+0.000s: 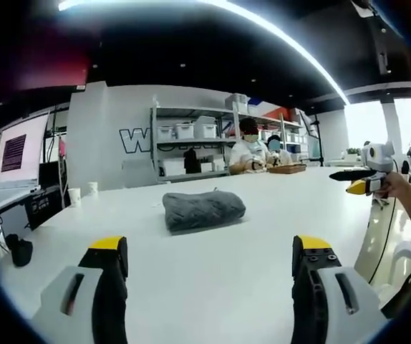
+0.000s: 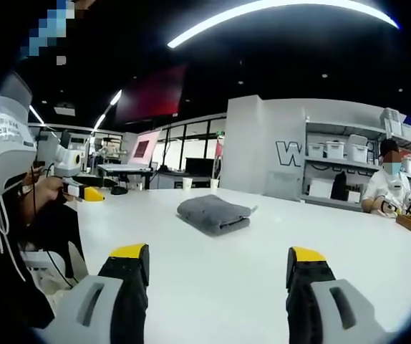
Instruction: Open the folded towel by lifting each exposed corner and separating the folded layers until the towel lies flat within the target outline without major curled edges
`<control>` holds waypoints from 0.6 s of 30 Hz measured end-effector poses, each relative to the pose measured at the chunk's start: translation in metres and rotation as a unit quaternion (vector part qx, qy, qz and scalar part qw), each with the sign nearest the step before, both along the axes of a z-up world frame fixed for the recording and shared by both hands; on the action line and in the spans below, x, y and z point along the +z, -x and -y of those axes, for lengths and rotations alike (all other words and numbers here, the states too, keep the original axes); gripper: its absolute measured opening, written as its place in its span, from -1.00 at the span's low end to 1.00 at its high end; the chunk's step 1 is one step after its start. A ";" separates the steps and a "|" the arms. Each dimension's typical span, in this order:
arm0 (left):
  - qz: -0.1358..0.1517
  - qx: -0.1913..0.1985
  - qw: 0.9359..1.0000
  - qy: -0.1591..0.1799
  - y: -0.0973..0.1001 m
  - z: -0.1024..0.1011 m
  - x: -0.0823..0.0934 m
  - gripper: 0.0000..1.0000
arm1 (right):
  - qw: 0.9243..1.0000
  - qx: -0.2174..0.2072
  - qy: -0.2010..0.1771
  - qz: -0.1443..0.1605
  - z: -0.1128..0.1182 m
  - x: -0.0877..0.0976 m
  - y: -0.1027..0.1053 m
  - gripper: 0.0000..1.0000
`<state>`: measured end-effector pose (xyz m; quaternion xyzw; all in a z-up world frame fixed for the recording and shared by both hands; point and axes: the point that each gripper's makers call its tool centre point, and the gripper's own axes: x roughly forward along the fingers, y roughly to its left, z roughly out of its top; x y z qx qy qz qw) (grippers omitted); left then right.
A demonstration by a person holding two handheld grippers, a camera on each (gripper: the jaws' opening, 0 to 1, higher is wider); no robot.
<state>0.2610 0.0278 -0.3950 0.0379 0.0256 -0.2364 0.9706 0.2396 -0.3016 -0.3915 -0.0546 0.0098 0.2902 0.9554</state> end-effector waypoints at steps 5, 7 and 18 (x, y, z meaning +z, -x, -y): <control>0.005 -0.004 1.000 -0.001 -0.001 0.001 0.001 0.87 | 1.000 -0.001 0.000 -0.001 0.000 -0.001 0.000 0.53; 0.006 -0.004 1.000 -0.001 -0.001 0.002 0.002 0.88 | 1.000 -0.001 -0.001 -0.001 0.000 -0.001 0.000 0.53; 0.001 -0.010 1.000 -0.009 -0.013 0.008 -0.004 0.86 | 1.000 0.000 -0.002 -0.006 -0.001 -0.008 -0.004 0.49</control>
